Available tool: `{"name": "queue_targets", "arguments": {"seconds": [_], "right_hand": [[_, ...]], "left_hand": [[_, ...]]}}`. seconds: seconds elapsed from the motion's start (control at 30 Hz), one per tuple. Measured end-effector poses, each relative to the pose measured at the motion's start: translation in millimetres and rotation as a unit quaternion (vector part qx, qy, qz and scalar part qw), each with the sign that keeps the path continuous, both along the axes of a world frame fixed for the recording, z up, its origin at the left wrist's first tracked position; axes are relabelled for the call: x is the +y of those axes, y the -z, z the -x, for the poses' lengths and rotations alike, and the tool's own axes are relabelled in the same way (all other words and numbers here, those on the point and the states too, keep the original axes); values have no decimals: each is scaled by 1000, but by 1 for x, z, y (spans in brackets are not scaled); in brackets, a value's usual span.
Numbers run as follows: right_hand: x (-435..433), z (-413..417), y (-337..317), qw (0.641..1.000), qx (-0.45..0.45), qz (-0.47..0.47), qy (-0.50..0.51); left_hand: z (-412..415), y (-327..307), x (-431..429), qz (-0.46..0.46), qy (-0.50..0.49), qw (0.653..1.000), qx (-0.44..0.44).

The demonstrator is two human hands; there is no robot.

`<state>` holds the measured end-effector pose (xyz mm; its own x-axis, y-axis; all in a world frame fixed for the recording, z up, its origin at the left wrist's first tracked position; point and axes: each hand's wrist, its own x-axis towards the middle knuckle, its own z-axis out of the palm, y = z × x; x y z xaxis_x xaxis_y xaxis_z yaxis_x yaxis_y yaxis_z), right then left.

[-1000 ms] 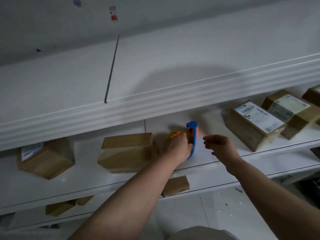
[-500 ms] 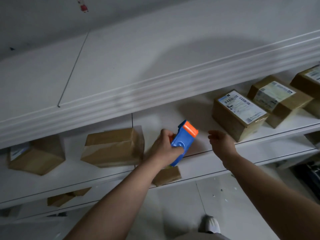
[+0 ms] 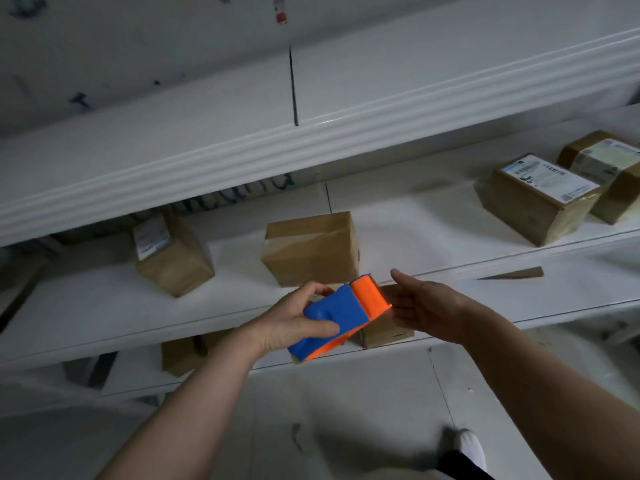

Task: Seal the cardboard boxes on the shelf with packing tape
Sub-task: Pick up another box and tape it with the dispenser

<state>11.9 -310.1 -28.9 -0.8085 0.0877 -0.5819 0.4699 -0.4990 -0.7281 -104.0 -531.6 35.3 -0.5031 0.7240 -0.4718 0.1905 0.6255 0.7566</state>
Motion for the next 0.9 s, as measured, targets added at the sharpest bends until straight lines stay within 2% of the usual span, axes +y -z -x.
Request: {"name": "queue_targets", "arguments": {"seconds": [0.07, 0.13, 0.27, 0.4, 0.57, 0.67, 0.8, 0.9], "right_hand": [[-19, 4, -1, 999, -8, -33, 2], [-38, 10, -6, 994, -18, -104, -3], [-59, 30, -20, 978, 5, -209, 2], [-54, 50, -36, 982, 54, -180, -2], [-47, 66, -44, 979, 38, -202, 4], [-41, 68, -44, 975, 36, -219, 20], [-2, 70, -50, 974, 31, -171, 146], [19, 79, -51, 967, 24, -180, 179]], "left_hand": [[-1, 2, -17, 45, 7, 997, 55], [-1, 4, -29, 78, -7, 992, 102], [3, 1, -42, 72, -45, 984, 156], [15, -18, -47, 64, -43, 975, 209], [32, -41, -38, 83, 44, 943, 319], [45, -42, -42, 49, 60, 951, 300], [77, -48, -67, 25, 20, 966, 257], [101, -57, -80, 22, -20, 966, 255]]}}
